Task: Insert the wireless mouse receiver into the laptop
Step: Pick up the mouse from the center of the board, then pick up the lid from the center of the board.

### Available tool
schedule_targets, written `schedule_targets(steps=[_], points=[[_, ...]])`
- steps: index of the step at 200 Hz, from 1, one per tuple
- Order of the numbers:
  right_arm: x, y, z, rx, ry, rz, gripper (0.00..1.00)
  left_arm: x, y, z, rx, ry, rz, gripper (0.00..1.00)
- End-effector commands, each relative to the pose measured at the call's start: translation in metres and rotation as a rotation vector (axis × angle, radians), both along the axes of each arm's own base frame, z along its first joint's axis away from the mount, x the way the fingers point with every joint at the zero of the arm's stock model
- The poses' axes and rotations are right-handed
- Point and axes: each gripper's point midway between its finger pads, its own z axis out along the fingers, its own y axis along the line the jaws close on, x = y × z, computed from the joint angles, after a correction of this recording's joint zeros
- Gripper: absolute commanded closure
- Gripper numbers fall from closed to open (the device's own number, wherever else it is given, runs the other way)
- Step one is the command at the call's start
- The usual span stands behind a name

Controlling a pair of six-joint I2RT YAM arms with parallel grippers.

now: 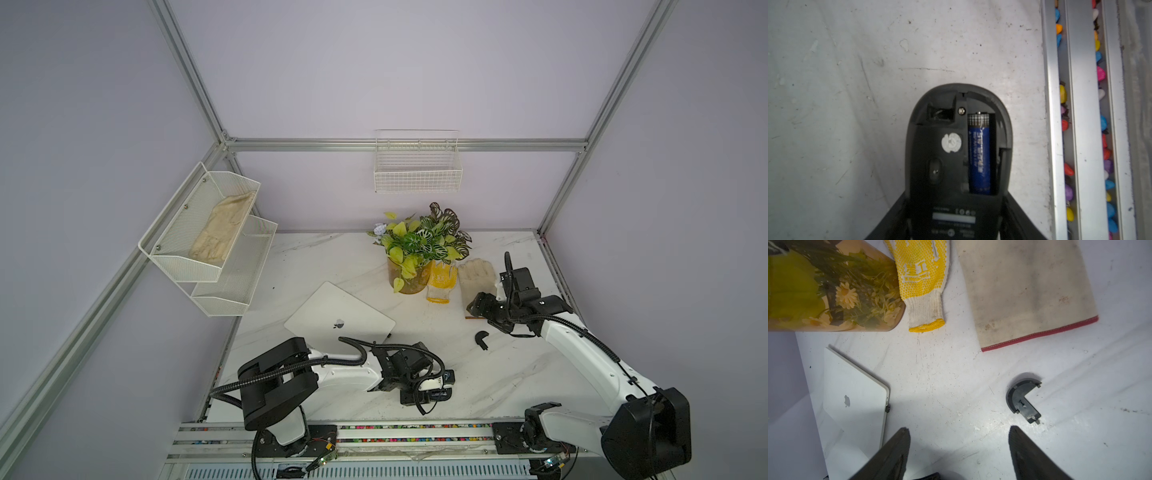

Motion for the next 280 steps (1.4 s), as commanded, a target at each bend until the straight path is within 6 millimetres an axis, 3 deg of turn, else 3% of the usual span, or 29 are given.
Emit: schedule_targets(steps=[1,46,71,130,177,280], points=[[-0.006,-0.015,-0.015,-0.073,0.049,-0.037,0.22,0.001,0.009,0.0,0.016,-0.024,0.027,0.58],[-0.01,-0.022,-0.045,-0.148,0.13,-0.025,0.33,0.013,0.003,0.029,-0.023,-0.078,0.069,0.6],[-0.005,-0.022,-0.049,-0.237,0.147,-0.027,0.36,0.018,0.003,0.046,-0.025,-0.101,0.079,0.63],[-0.006,0.002,-0.081,-0.382,0.229,-0.042,0.42,0.023,0.001,0.063,-0.04,-0.142,0.083,0.62],[-0.005,-0.008,-0.1,-0.43,0.25,-0.13,0.54,0.024,0.005,0.066,-0.045,-0.165,0.076,0.63],[-0.004,-0.011,-0.133,-0.445,0.284,-0.185,0.65,0.026,0.007,0.061,-0.034,-0.177,0.078,0.64]])
